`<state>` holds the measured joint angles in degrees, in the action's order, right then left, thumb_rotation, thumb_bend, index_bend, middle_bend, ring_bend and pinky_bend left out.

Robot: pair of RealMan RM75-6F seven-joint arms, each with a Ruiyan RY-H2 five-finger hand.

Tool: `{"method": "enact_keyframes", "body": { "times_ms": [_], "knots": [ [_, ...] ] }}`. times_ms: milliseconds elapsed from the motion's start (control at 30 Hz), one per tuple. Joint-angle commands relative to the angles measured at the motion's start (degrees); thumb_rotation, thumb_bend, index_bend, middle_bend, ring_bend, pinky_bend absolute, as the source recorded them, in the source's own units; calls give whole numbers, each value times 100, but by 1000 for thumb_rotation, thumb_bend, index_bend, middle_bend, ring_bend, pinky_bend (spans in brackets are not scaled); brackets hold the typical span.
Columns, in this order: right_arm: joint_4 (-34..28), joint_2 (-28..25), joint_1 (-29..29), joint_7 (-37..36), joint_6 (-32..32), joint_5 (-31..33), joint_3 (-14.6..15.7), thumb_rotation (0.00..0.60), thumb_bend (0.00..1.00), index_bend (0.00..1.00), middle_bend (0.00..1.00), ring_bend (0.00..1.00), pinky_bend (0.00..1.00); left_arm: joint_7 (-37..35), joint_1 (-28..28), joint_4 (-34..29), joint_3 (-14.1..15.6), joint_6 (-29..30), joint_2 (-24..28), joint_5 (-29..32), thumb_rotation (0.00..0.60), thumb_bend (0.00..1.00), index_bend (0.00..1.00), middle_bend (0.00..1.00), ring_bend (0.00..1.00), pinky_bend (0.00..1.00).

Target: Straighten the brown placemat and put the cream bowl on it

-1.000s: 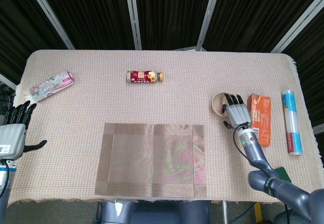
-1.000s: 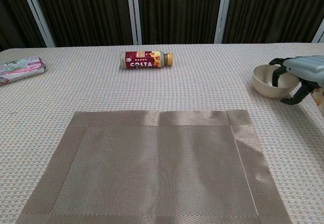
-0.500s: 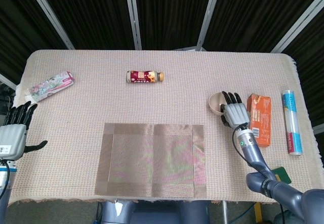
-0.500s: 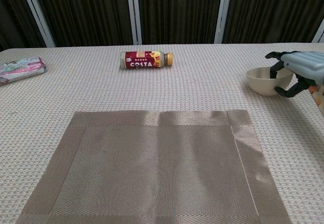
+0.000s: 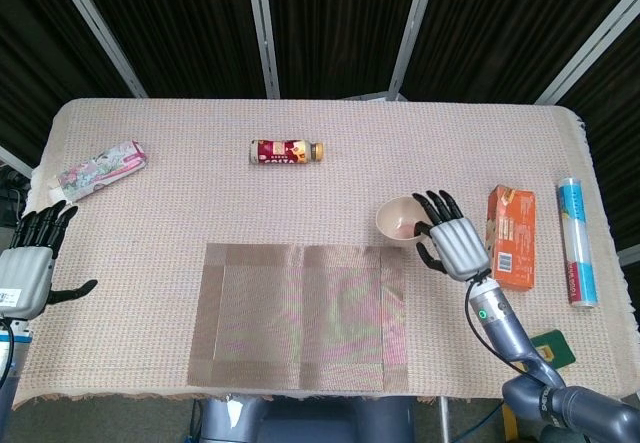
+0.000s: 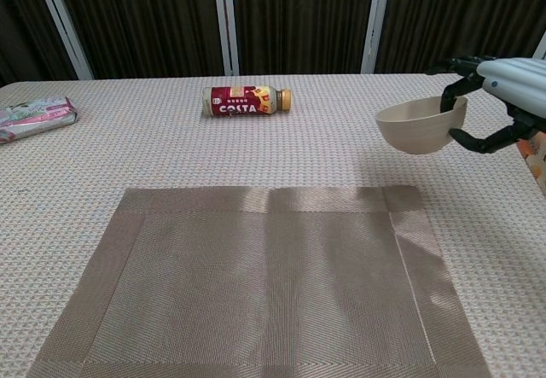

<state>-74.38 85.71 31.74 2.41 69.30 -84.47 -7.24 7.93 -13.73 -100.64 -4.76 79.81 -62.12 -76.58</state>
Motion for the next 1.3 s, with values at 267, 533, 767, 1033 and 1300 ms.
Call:
{"method": "enact_keyframes", "body": {
  "times_ms": [267,533,767,1033,1300],
  "knots": [
    [-1387,-133,384,159,-206,-949,290,600,467,681,69,0,0,-112,13,15,15,-78,49,-85,600,0,0,0,0,0],
    [-1018,541,951,191,-803,-1249,306,600,447,685,74,0,0,-66,32,78,-28,-108,36,38,600,0,0,0,0,0],
    [-612,1105,1170,219,-1074,-1279,377,600,443,685,75,0,0,25,32,118,-46,-154,6,127,600,0,0,0,0,0],
    [-160,1437,1179,171,-1015,-1317,510,600,415,683,76,0,0,61,19,137,-63,-215,-25,171,600,0,0,0,0,0],
    [-69,1318,1084,121,-764,-1430,649,600,2,42,17,0,0,53,26,122,-69,-224,-19,153,600,0,0,0,0,0]
  ]
}}
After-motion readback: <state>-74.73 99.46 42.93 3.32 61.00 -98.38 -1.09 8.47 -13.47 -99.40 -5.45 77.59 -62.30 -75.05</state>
